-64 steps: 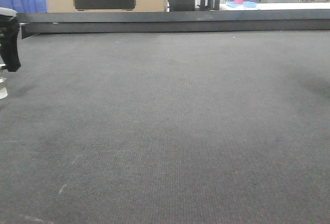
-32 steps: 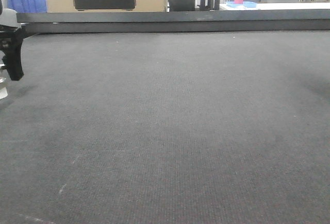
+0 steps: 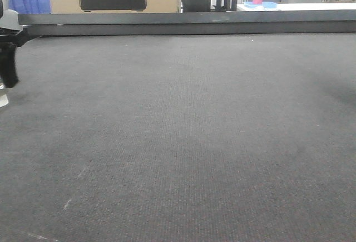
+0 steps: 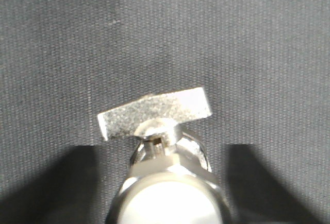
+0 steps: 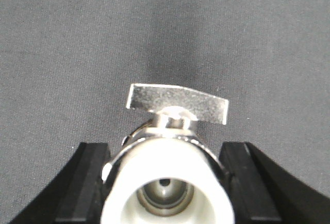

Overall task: Place valve from conveyor to right shelf box
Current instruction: 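Lift both held valves up off the conveyor belt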

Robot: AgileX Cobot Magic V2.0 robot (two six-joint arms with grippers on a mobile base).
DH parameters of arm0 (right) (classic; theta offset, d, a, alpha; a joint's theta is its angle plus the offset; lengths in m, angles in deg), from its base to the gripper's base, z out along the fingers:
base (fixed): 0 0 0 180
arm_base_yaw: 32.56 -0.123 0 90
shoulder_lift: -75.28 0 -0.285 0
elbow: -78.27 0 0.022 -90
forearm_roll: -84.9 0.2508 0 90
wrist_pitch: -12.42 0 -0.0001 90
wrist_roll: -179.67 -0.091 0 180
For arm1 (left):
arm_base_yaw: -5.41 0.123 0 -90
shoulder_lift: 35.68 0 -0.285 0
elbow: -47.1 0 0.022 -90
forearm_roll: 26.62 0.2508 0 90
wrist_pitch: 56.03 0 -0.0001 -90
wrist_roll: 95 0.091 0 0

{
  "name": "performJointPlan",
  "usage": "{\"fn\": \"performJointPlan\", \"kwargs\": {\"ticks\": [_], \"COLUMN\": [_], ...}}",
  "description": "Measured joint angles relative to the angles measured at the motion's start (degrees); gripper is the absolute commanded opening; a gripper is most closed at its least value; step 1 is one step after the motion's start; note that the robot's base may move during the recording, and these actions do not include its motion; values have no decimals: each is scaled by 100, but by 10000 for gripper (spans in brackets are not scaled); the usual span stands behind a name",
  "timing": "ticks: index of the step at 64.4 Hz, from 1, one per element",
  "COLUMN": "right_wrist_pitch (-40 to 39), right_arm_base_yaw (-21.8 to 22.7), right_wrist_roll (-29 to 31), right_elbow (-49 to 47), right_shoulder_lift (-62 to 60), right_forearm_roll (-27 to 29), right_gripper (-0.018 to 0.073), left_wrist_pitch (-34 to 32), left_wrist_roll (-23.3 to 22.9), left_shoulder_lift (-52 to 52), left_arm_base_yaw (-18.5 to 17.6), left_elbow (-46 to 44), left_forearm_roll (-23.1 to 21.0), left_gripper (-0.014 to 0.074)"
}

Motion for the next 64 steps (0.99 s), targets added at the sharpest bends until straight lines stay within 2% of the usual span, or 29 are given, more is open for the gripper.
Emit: {"fn": "performJointPlan", "kwargs": {"ticks": [5, 17, 27, 43, 54, 64], "right_wrist_pitch": [0, 0, 0, -64, -301, -481], "right_arm_base_yaw": [0, 0, 0, 0, 0, 0], "right_wrist_roll": [0, 0, 0, 0, 0, 0], "right_elbow": [0, 0, 0, 0, 0, 0], "right_shoulder_lift": [0, 0, -23, -331, -743, -1056], "right_forearm_roll": [0, 0, 0, 0, 0, 0], "right_gripper": [-159, -159, -159, -159, -159, -159], "left_wrist_pitch": [0, 25, 384, 516, 525, 511], "left_wrist_roll": [-7, -7, -7, -7, -7, -7], "left_shoulder_lift": [0, 0, -255, -1363, -2078, -2580], "left_arm_base_yaw": [0, 0, 0, -386, -758, -909], "left_elbow": [0, -24, -273, -757, -784, -784], "left_forearm_roll": [0, 0, 0, 24, -45, -45], "left_gripper": [-116, -111, -111, -111, -111, -111]}}
